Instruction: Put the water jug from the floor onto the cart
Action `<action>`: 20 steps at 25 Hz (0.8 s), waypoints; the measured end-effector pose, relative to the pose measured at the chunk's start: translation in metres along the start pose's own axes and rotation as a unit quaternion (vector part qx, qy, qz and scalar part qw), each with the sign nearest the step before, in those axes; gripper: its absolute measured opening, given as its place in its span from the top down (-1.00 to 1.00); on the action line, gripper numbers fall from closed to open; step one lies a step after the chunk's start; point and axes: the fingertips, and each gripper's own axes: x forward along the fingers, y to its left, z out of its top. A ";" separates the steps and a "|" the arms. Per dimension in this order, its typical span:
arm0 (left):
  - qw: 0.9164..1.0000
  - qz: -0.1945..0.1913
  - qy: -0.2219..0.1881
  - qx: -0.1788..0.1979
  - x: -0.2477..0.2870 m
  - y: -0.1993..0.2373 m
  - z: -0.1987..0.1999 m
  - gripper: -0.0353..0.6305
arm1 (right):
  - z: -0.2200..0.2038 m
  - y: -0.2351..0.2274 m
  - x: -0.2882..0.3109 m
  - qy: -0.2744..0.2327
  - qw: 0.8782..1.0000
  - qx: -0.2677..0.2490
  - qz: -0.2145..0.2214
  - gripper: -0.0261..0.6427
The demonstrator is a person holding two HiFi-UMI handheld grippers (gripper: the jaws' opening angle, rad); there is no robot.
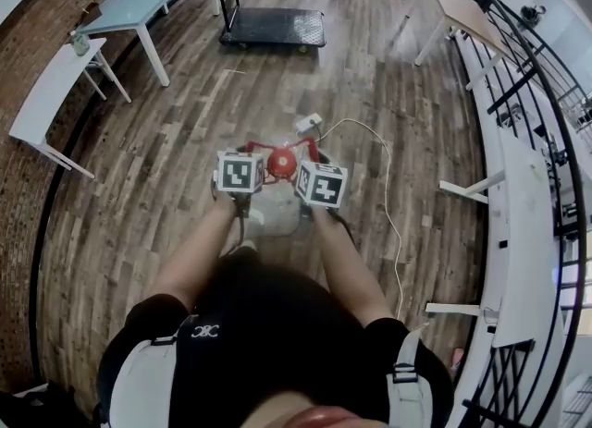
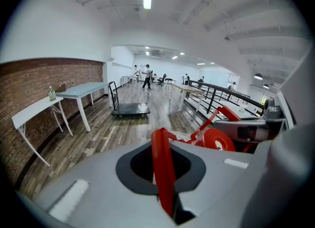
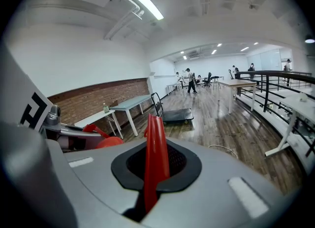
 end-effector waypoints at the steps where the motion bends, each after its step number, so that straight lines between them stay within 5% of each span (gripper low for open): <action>1: 1.000 -0.001 0.000 0.000 0.004 -0.001 0.002 0.89 | 0.001 -0.003 0.004 0.000 1.000 0.000 0.000 0.88; 12: 1.000 -0.015 0.010 -0.013 0.094 0.027 0.047 0.89 | 0.033 -0.030 0.100 0.016 1.000 -0.003 -0.004 0.88; 20: 1.000 -0.019 -0.002 -0.003 0.166 0.081 0.133 0.89 | 0.104 -0.028 0.200 0.004 1.000 0.003 -0.001 0.88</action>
